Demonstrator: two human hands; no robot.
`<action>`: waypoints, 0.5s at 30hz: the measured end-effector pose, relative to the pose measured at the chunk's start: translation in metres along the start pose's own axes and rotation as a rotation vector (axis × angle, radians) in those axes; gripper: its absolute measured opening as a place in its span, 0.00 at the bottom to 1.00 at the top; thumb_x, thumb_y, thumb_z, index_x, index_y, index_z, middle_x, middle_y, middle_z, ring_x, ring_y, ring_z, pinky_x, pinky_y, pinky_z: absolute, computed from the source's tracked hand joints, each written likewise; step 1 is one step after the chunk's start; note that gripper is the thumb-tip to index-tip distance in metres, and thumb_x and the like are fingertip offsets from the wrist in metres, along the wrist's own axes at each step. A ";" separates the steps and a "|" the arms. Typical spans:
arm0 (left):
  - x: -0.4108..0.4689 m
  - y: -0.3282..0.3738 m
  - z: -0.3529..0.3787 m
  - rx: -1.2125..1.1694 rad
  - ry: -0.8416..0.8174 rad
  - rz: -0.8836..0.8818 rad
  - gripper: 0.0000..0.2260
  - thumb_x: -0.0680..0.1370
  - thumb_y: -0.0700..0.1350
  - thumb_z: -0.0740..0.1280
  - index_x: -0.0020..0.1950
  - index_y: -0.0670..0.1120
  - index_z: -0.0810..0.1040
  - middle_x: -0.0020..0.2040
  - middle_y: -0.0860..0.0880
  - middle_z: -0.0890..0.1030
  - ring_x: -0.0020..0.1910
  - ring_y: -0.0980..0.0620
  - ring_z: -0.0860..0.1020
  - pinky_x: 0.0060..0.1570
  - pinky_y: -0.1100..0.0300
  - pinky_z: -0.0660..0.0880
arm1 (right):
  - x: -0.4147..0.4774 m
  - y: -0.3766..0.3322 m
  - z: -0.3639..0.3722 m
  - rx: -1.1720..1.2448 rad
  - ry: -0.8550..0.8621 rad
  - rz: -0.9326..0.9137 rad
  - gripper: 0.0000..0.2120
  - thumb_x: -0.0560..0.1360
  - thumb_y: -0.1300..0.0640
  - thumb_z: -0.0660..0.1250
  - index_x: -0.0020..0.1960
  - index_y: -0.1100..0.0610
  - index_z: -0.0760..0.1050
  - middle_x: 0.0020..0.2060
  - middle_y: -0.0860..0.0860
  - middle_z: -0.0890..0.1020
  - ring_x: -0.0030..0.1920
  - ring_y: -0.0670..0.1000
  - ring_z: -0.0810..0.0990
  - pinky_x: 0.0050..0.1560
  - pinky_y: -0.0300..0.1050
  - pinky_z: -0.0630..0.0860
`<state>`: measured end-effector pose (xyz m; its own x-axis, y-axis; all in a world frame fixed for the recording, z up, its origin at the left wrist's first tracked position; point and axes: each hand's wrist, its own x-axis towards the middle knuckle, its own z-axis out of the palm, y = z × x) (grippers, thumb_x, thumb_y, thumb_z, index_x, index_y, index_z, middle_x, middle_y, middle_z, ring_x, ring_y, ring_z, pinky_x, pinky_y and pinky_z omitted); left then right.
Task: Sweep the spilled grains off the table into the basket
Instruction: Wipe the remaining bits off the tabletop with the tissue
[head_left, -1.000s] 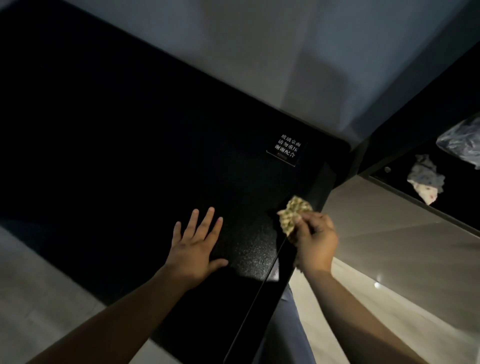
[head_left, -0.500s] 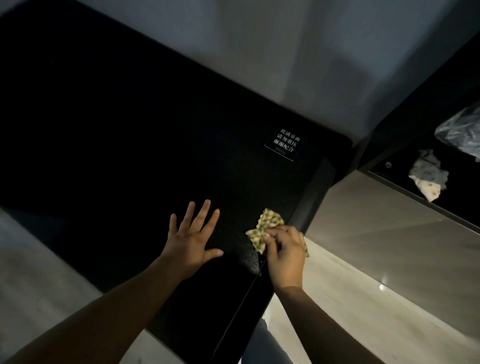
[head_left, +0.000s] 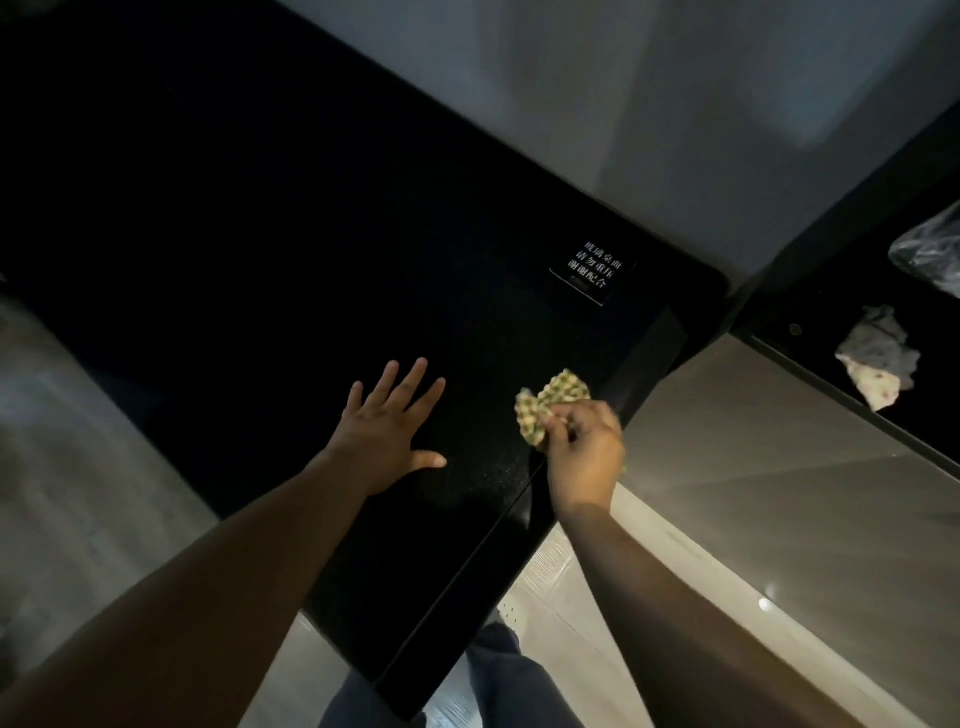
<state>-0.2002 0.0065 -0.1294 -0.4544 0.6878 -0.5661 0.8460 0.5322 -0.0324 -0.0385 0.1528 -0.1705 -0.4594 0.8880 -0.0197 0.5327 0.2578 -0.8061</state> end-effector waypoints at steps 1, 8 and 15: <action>-0.003 0.001 -0.002 -0.023 0.010 0.004 0.40 0.75 0.67 0.55 0.77 0.53 0.36 0.76 0.49 0.32 0.75 0.45 0.35 0.74 0.41 0.45 | -0.012 -0.002 0.004 -0.021 -0.011 -0.041 0.05 0.72 0.64 0.72 0.44 0.55 0.82 0.44 0.47 0.77 0.48 0.51 0.76 0.51 0.39 0.68; -0.063 -0.014 0.028 -0.309 0.210 0.018 0.32 0.78 0.60 0.59 0.78 0.54 0.49 0.78 0.52 0.38 0.76 0.49 0.35 0.75 0.45 0.43 | -0.090 -0.008 0.013 -0.040 -0.153 -0.109 0.06 0.72 0.64 0.71 0.43 0.52 0.80 0.43 0.44 0.75 0.45 0.45 0.71 0.51 0.26 0.63; -0.107 -0.034 0.068 -0.351 0.236 0.005 0.33 0.77 0.57 0.63 0.77 0.50 0.53 0.79 0.49 0.45 0.77 0.47 0.42 0.73 0.47 0.44 | -0.079 -0.023 -0.008 0.086 0.057 0.055 0.03 0.74 0.63 0.70 0.45 0.57 0.81 0.44 0.47 0.75 0.46 0.50 0.75 0.52 0.40 0.72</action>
<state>-0.1617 -0.1192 -0.1240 -0.5366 0.7634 -0.3595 0.7204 0.6363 0.2759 -0.0083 0.0798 -0.1456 -0.3885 0.9208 -0.0339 0.4919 0.1761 -0.8527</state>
